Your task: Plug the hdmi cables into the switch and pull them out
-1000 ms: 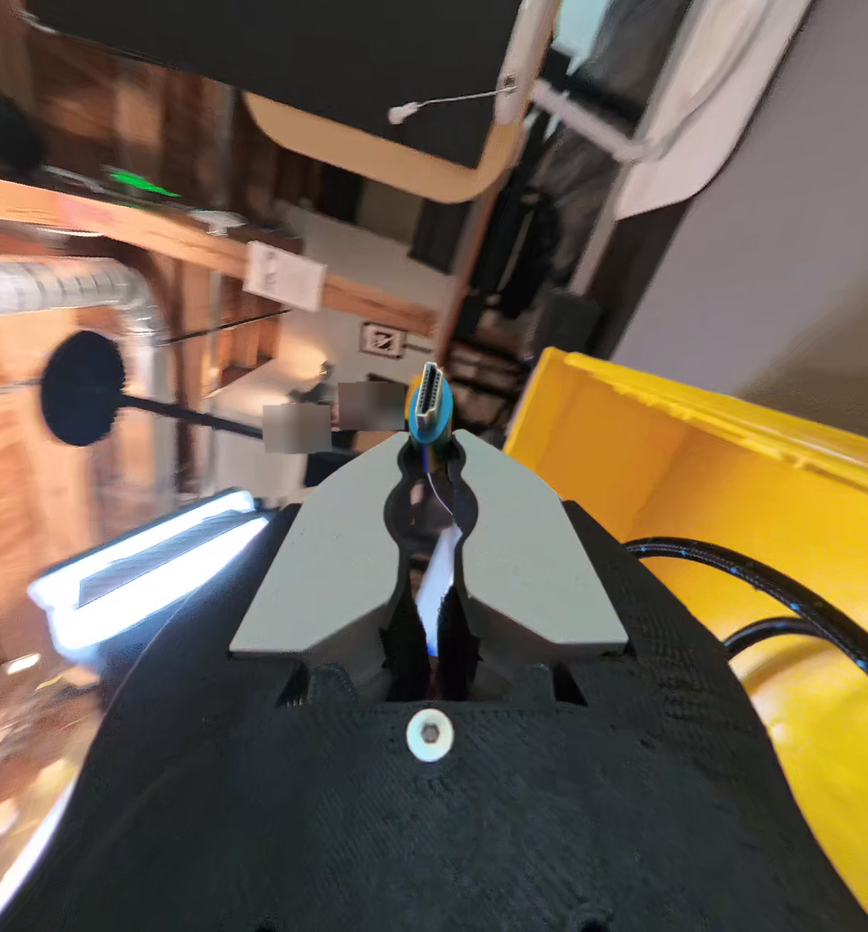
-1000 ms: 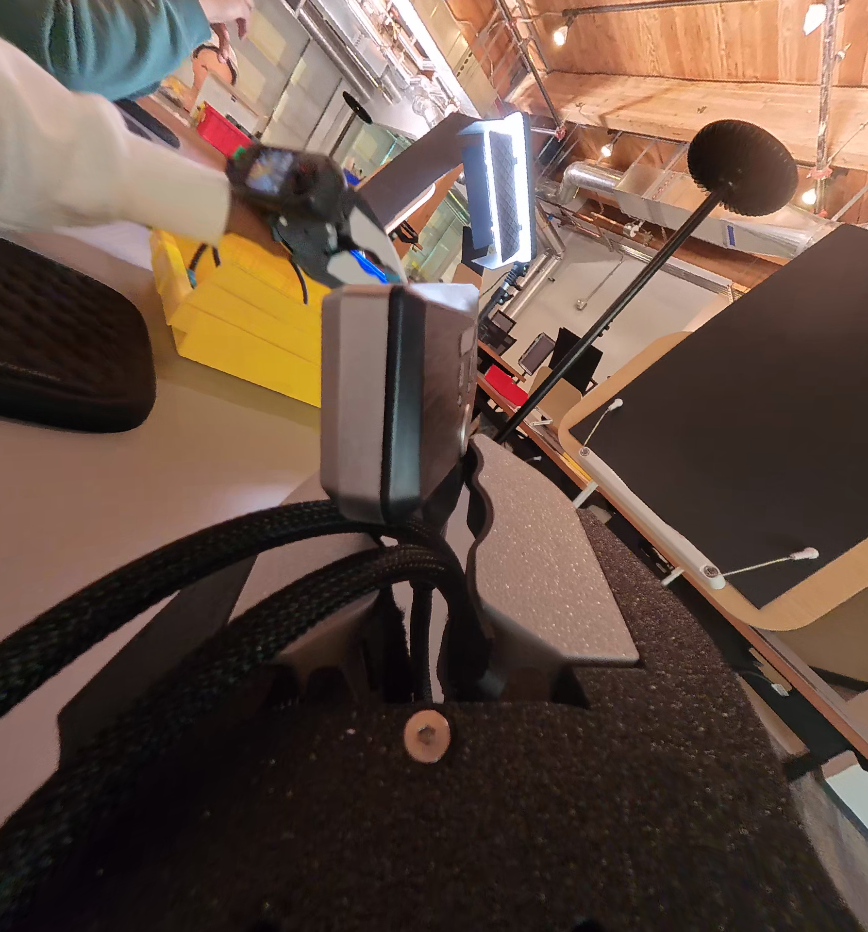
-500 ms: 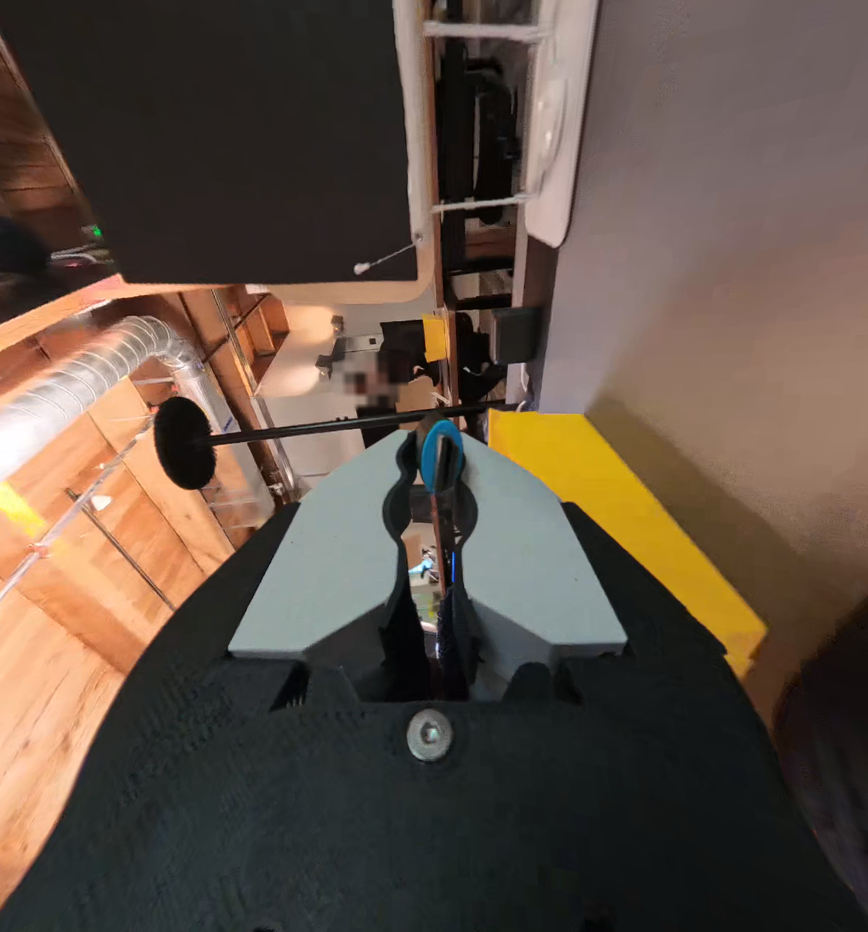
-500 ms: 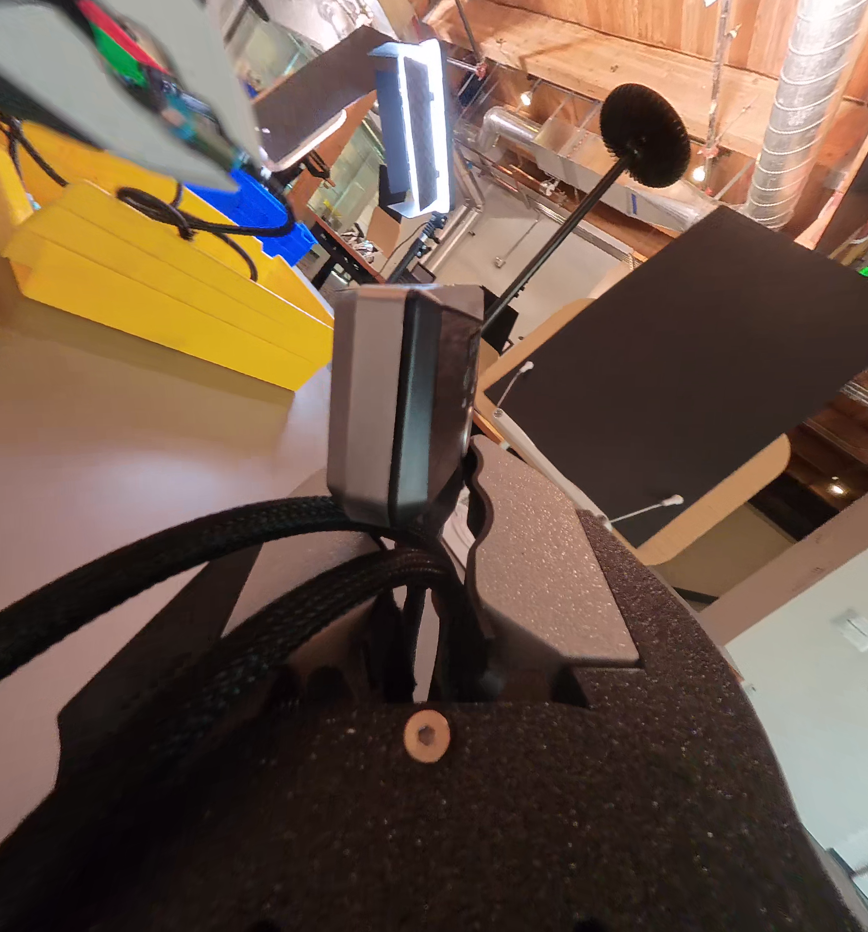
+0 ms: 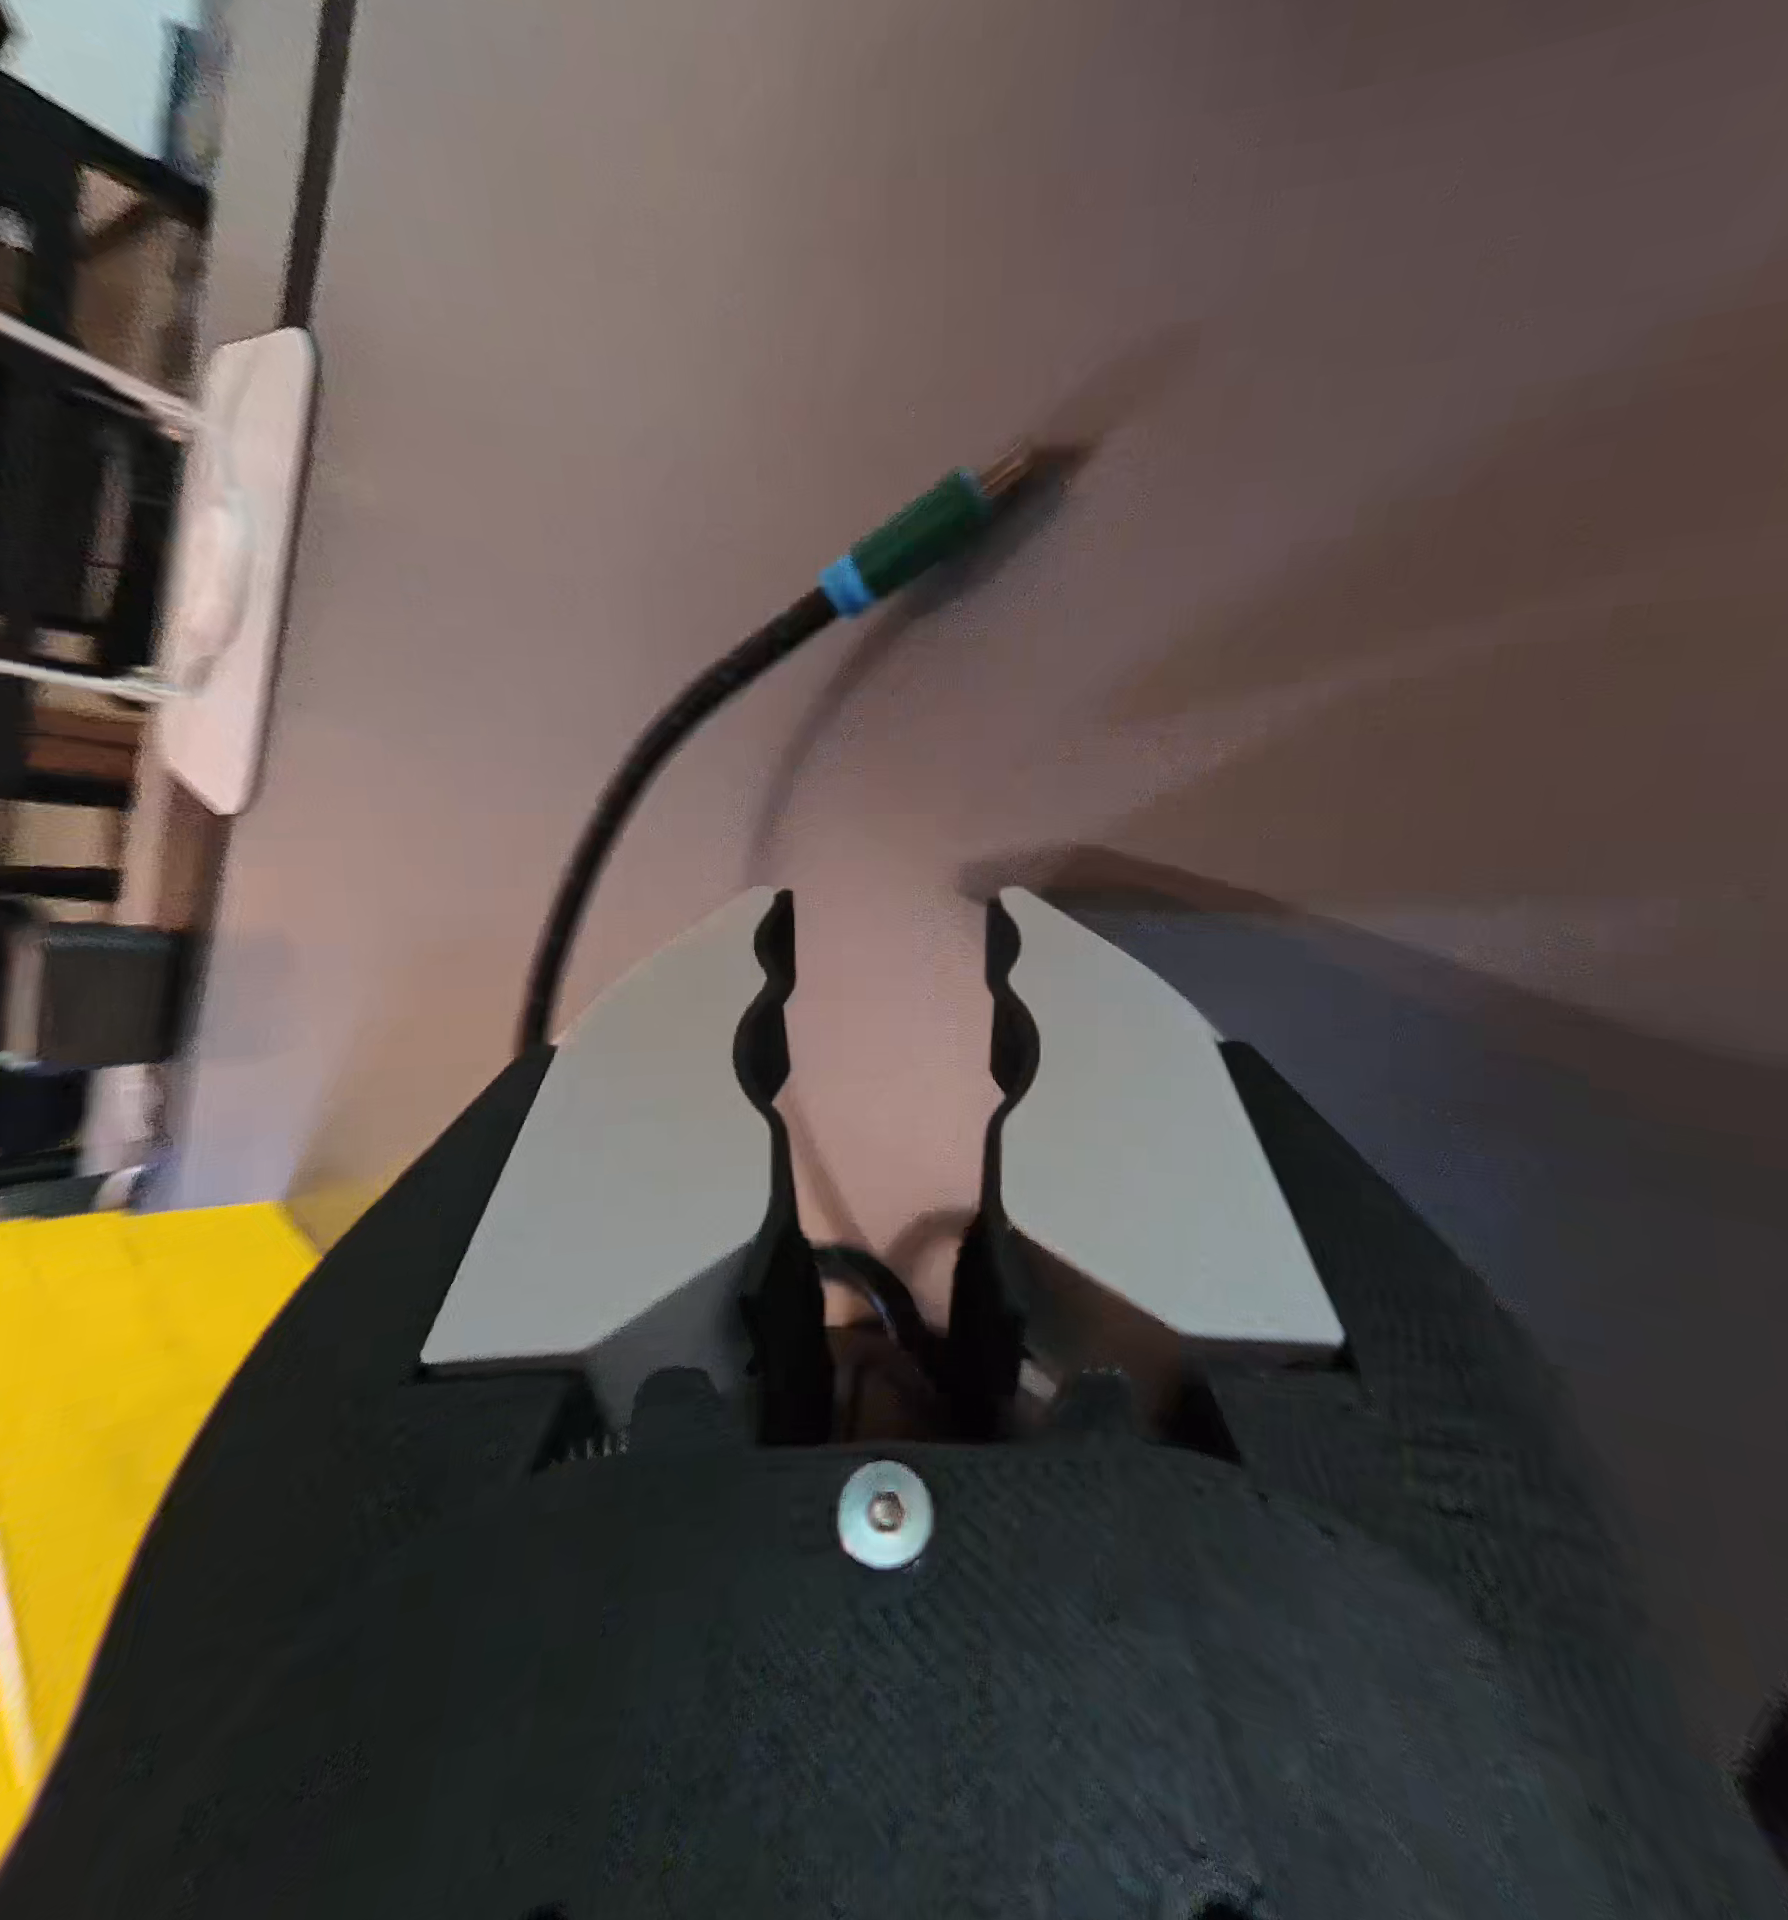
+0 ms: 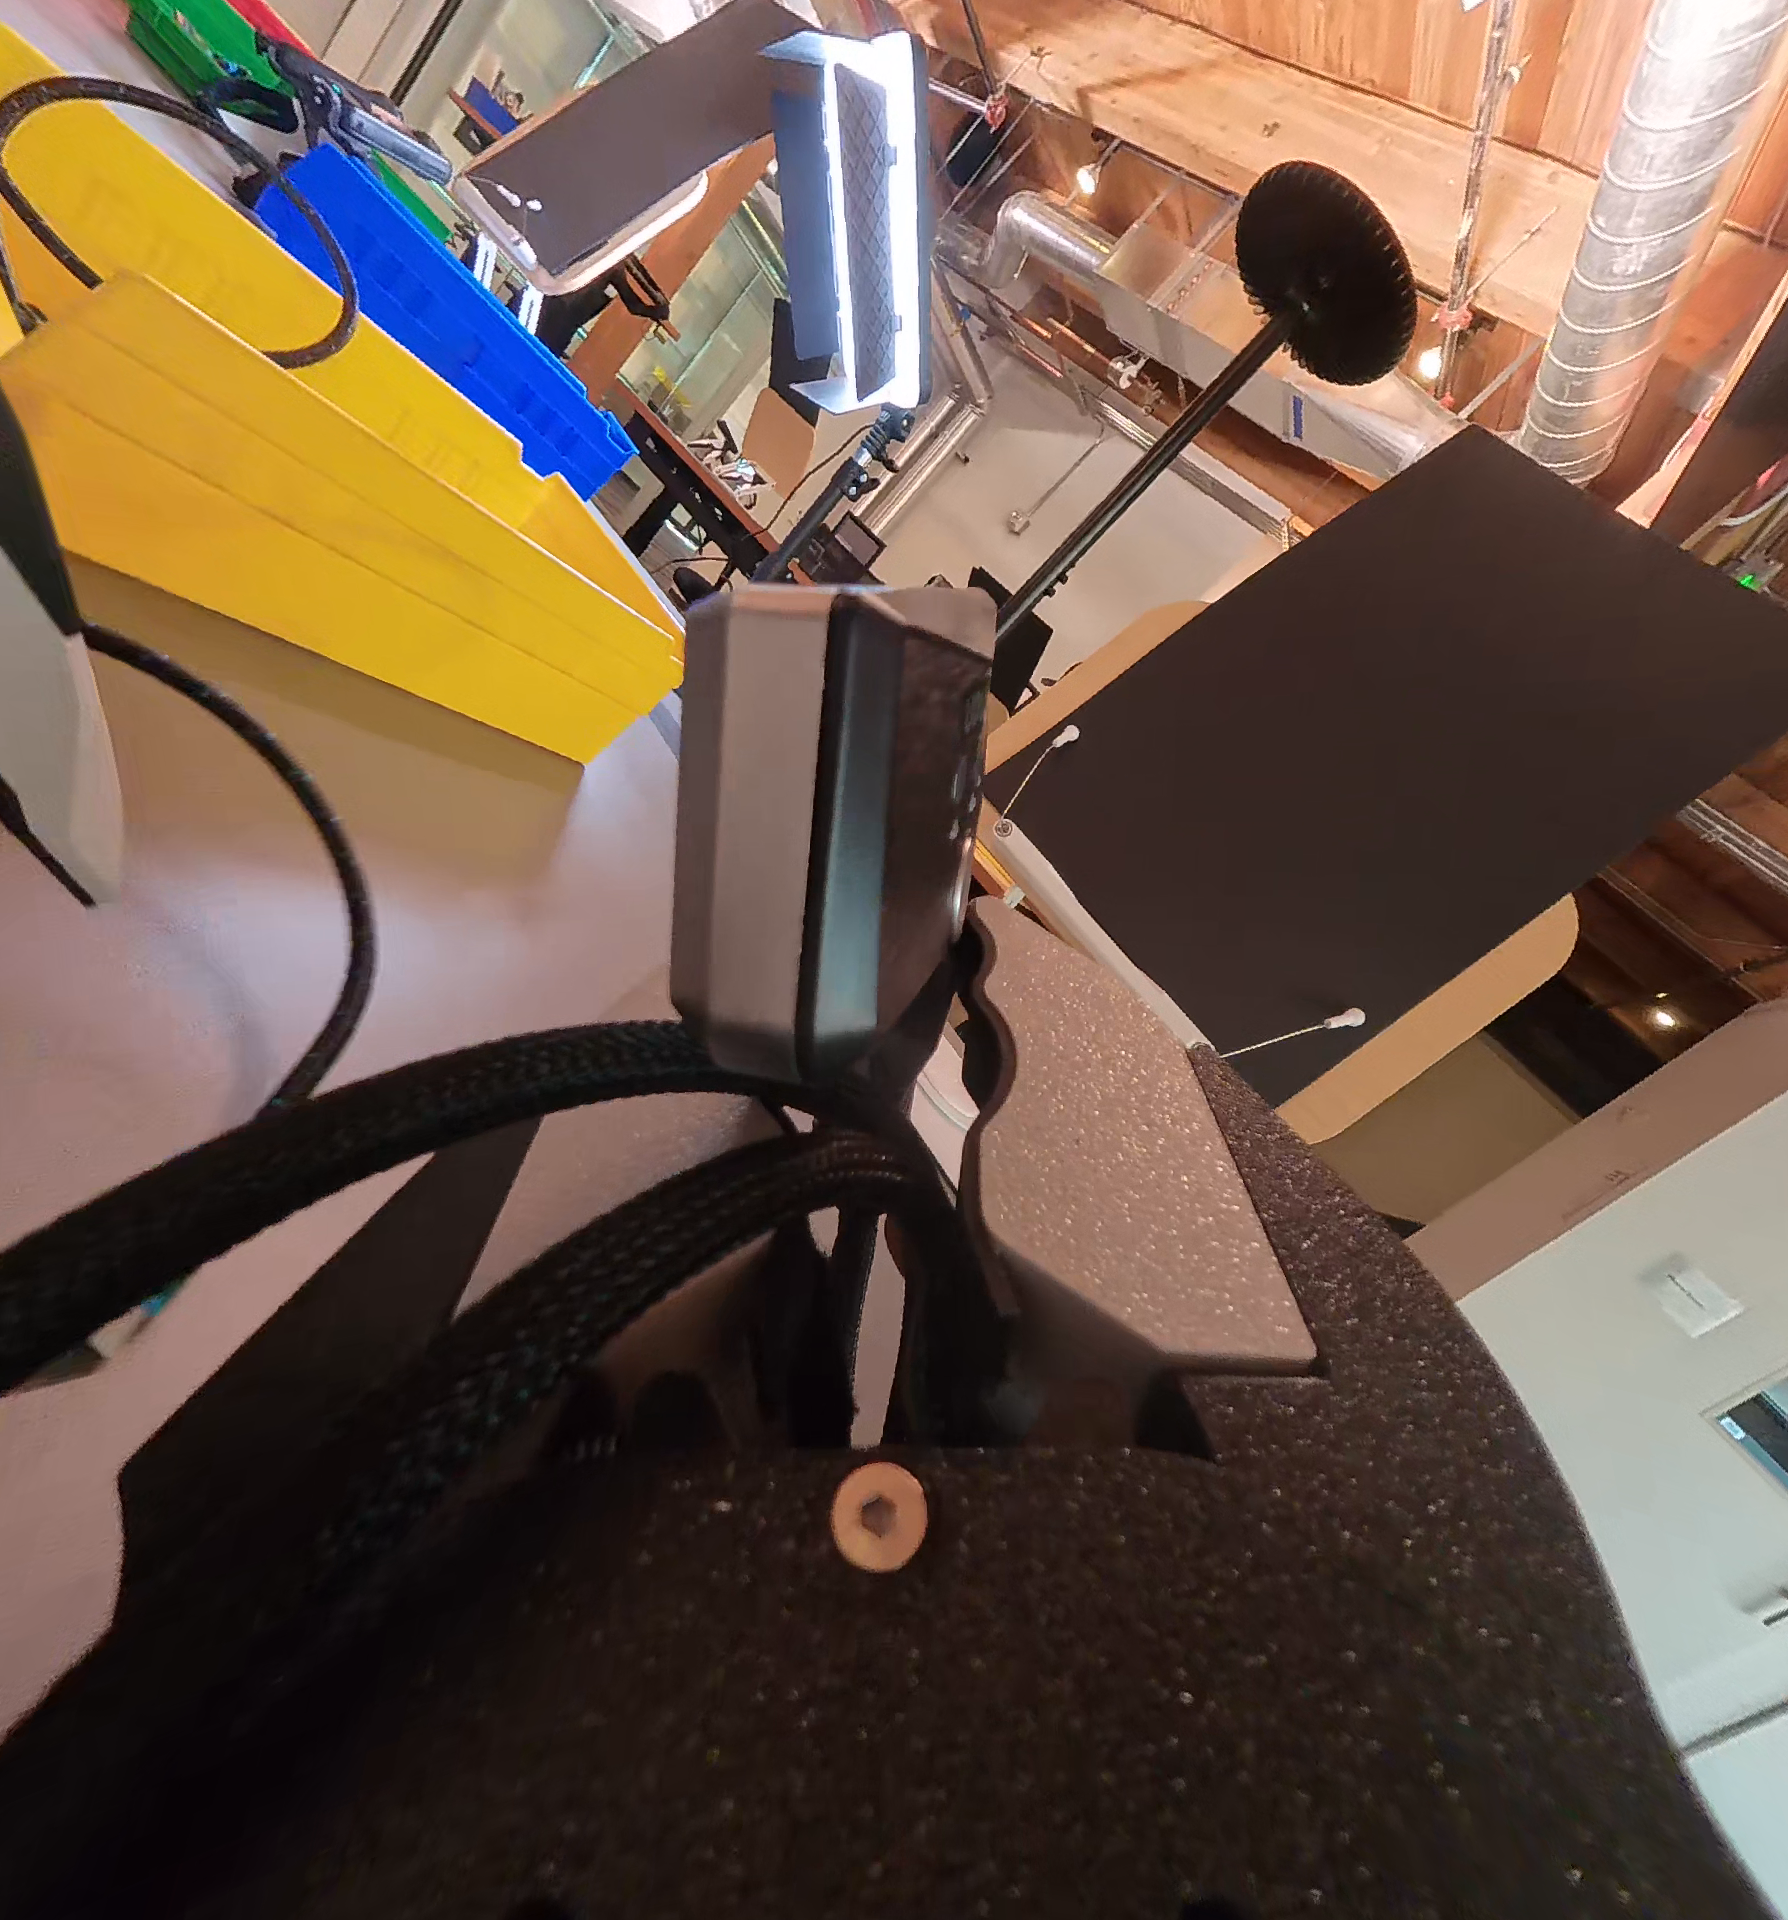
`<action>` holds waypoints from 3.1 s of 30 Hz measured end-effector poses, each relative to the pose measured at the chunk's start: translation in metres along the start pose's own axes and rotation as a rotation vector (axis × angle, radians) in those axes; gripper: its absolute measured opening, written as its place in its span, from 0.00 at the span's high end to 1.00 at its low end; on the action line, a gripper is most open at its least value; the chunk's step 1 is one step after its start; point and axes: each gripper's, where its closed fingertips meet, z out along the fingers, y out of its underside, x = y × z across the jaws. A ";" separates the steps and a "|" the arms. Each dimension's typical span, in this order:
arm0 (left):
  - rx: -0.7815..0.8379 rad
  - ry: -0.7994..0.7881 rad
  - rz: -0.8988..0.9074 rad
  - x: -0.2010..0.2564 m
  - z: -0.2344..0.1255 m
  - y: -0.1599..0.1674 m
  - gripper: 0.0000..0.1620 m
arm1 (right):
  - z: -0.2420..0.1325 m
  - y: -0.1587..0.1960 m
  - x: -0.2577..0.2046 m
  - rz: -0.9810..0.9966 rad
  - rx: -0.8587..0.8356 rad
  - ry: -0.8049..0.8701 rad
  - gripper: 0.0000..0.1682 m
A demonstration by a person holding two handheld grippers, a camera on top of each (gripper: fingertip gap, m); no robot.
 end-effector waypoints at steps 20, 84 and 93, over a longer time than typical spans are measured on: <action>0.257 1.080 0.211 -0.023 0.030 -0.059 0.81 | -0.010 -0.006 0.009 0.095 0.083 -0.022 0.84; -0.013 -0.684 0.436 -0.092 -0.006 0.008 0.94 | 0.034 0.066 -0.089 -0.655 -0.493 -0.177 0.84; -0.071 -0.642 0.519 -0.084 0.004 0.014 0.94 | 0.030 0.070 -0.097 -0.617 -0.492 -0.251 0.85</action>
